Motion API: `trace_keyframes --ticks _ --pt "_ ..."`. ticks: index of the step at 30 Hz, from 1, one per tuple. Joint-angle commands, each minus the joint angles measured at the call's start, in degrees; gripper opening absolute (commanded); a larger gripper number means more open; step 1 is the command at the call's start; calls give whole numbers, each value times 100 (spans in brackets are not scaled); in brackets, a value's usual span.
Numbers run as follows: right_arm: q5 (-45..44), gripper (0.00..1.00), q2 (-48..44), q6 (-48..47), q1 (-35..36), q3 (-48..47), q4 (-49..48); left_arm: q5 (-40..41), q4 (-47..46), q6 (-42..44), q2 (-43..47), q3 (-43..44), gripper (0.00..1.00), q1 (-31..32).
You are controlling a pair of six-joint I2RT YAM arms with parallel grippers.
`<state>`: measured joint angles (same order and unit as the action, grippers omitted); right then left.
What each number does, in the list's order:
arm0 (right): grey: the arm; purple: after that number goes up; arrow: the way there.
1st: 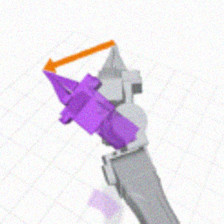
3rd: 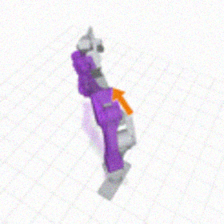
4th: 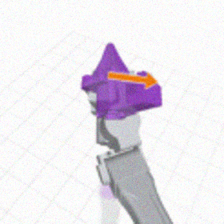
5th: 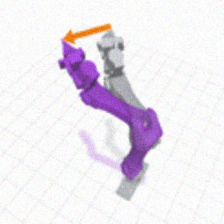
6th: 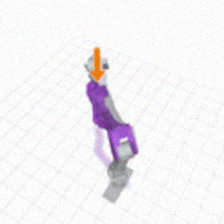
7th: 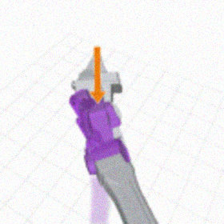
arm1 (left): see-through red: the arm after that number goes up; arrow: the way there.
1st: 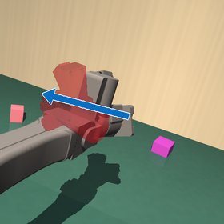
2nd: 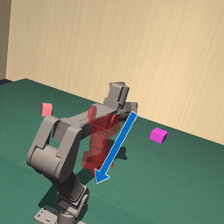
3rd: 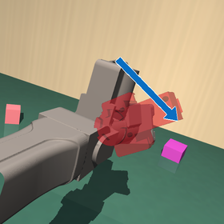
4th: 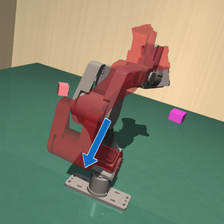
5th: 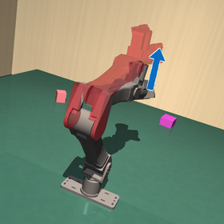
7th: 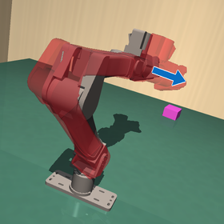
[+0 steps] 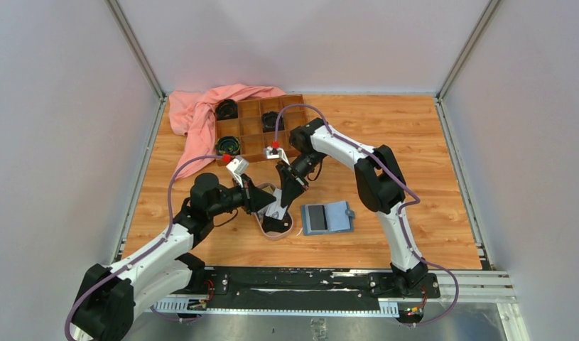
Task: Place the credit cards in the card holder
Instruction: Pick up the credit card from the storage box.
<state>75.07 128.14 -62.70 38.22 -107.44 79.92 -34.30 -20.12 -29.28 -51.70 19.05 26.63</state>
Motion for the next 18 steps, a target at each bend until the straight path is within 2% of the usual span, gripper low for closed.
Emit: trace_keyframes --ticks 1,6,9,18 --pt "-15 4 124 337 96 4 -270 227 -45 186 110 -163 0 -141" --pt "-319 7 304 1084 197 57 -1058 387 -45 395 -121 -326 0 -167" --pt "-613 10 523 1395 204 -172 -1219 487 -45 507 -306 -340 0 -167" --pt "-1090 34 817 1909 205 -392 -1456 767 -47 751 -588 -396 0 -240"
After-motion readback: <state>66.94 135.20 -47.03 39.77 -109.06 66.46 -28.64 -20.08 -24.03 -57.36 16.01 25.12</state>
